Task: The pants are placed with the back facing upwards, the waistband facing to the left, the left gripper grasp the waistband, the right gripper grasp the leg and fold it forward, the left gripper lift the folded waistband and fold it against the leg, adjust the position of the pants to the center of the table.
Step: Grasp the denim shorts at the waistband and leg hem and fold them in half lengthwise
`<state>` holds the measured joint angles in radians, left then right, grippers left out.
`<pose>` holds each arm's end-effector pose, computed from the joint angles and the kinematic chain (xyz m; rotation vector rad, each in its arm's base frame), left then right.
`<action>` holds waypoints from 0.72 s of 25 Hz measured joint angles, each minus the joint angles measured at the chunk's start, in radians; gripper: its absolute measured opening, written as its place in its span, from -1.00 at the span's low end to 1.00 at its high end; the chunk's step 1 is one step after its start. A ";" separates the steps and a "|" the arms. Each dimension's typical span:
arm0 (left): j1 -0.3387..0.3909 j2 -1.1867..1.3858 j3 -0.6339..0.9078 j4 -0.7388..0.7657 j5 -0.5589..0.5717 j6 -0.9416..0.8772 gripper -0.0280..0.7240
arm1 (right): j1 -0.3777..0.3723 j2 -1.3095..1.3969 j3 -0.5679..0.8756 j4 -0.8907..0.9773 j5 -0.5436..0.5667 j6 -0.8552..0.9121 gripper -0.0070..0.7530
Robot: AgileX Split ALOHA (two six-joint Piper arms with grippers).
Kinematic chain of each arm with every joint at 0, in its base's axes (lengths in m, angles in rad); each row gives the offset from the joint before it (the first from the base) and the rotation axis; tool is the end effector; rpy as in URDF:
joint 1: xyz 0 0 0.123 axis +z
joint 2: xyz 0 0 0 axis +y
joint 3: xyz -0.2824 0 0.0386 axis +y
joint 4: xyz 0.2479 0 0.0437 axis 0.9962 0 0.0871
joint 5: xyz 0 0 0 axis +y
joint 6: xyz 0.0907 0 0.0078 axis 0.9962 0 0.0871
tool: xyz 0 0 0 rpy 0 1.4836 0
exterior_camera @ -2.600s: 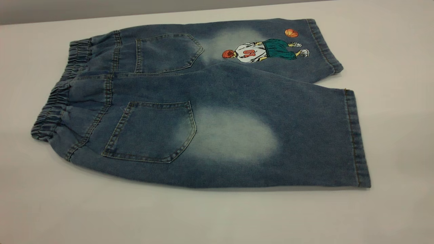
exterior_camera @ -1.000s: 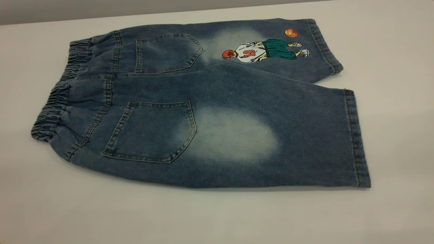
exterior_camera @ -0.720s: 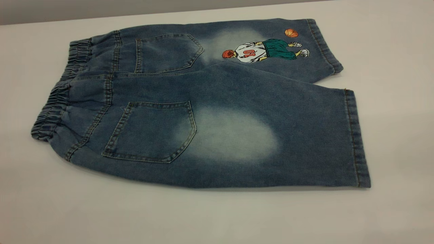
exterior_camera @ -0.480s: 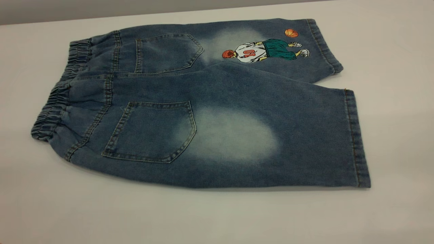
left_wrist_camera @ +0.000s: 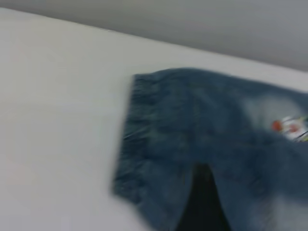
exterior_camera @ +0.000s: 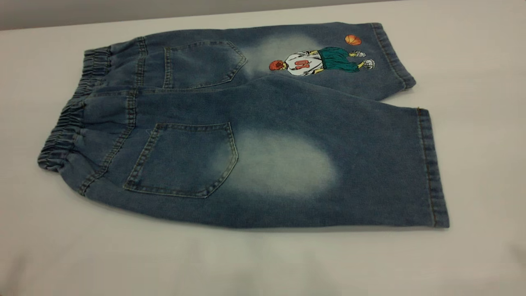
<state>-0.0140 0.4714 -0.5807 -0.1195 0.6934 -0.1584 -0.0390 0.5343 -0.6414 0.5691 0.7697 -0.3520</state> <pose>0.0874 -0.0082 0.3130 -0.1974 2.0620 -0.2415 0.0941 0.0305 0.3301 -0.1175 2.0449 0.4200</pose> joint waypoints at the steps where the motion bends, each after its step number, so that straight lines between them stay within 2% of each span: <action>1: 0.000 0.040 0.000 -0.029 -0.040 0.016 0.32 | 0.000 0.040 0.000 0.059 -0.008 -0.044 0.15; 4: 0.000 0.178 0.000 -0.092 -0.148 0.054 0.32 | 0.000 0.184 0.000 0.236 0.010 -0.212 0.15; 11: 0.000 0.474 0.001 -0.116 -0.351 0.061 0.32 | 0.001 0.495 0.038 0.631 0.196 -0.572 0.15; 18: 0.000 0.641 0.001 -0.116 -0.516 0.076 0.32 | 0.001 0.783 0.169 0.896 0.169 -0.846 0.15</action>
<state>-0.0140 1.1127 -0.5798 -0.2360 0.1771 -0.0822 -0.0381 1.3175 -0.4728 1.4649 0.9390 -1.1982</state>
